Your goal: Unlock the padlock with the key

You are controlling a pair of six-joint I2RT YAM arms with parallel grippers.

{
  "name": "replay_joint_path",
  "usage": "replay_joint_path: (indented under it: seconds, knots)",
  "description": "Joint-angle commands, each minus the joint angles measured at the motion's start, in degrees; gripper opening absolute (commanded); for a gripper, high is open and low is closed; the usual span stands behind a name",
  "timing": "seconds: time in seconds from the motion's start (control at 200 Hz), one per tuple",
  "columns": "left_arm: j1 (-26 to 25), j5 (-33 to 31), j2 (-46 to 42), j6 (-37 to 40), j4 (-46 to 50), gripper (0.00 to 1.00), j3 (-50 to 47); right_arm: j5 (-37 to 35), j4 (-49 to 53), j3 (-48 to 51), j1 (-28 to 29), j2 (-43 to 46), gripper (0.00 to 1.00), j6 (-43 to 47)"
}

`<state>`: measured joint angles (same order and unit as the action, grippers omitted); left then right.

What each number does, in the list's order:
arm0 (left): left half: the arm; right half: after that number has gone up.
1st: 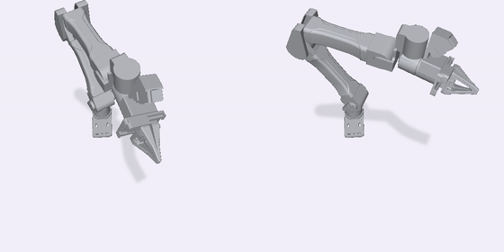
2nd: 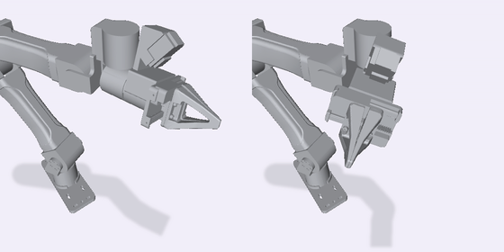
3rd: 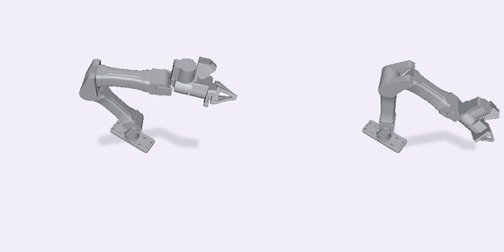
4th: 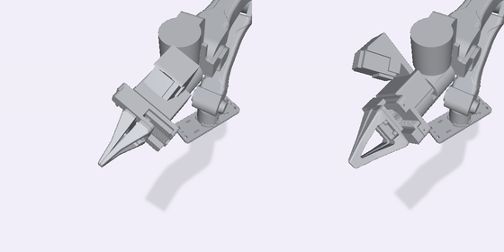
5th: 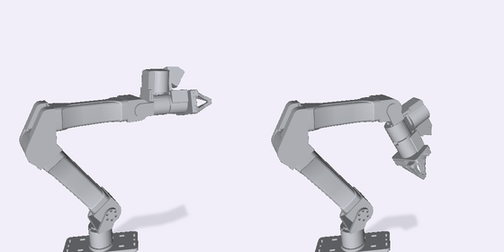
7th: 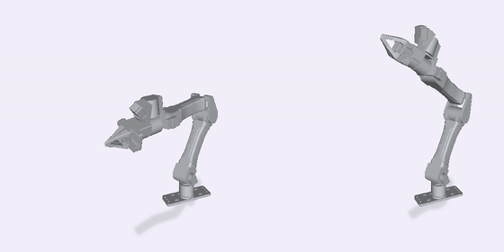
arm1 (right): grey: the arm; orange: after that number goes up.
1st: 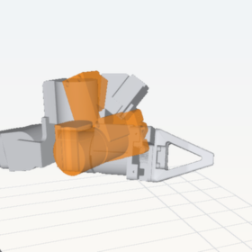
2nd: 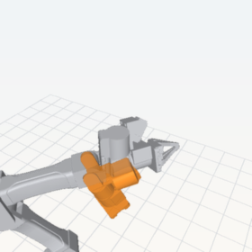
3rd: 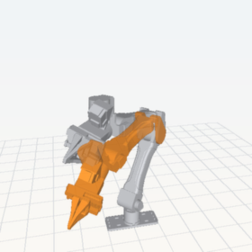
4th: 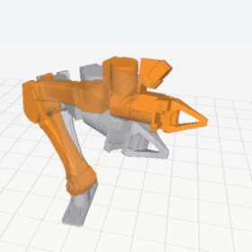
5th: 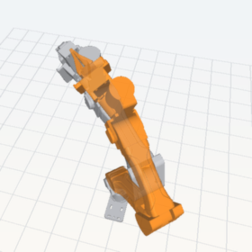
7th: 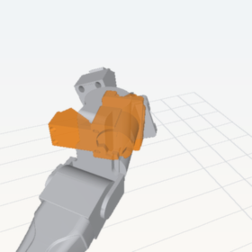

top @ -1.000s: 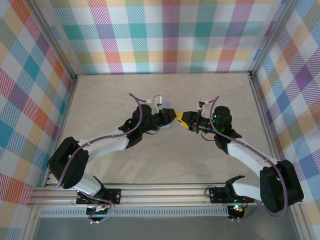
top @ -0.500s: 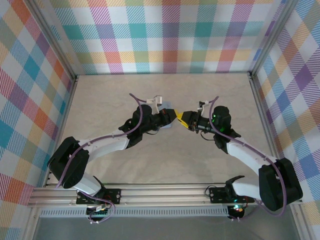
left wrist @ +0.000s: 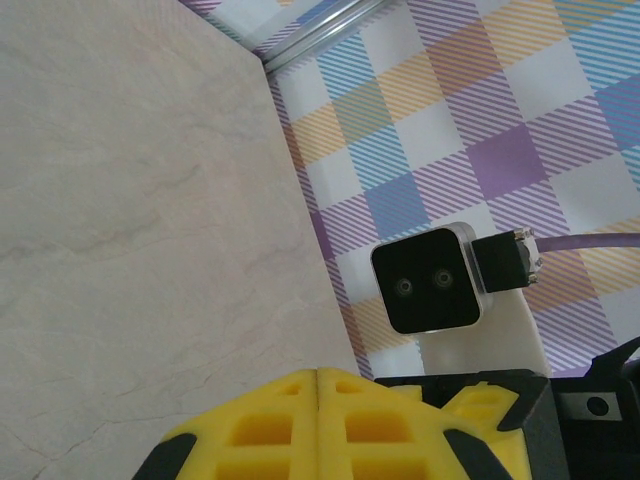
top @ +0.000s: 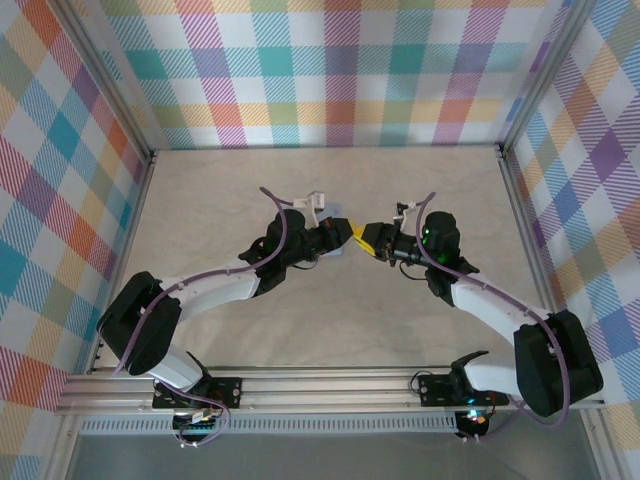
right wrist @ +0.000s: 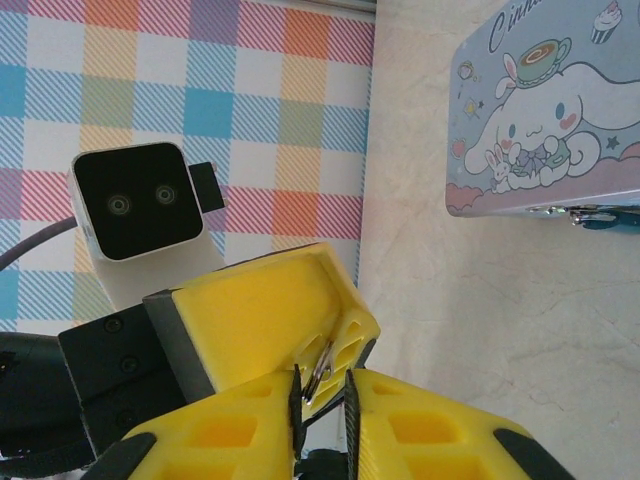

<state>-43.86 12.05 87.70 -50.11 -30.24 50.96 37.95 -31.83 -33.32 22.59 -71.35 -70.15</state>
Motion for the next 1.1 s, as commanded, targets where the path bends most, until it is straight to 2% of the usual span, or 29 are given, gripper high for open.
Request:
replay_joint_path:
  seconds: [0.0,0.57,0.82,1.095]
  knots:
    - [-2.02,1.76,0.36,-0.45,-2.98,0.00,2.04,-0.59,-1.24,-0.72,0.79,-0.90,0.17,-0.42]
    - [-2.51,2.57,0.81,0.95,-2.81,0.00,2.68,-1.73,4.39,-1.13,0.88,-0.57,0.02,0.49]
    - [-2.47,1.23,-0.03,0.90,-2.06,0.14,2.26,-3.30,8.95,-1.31,0.88,0.95,0.00,2.54]
    - [-2.49,1.09,0.03,0.62,-1.99,0.16,2.23,-3.18,9.34,-1.31,0.91,1.12,0.00,2.65]
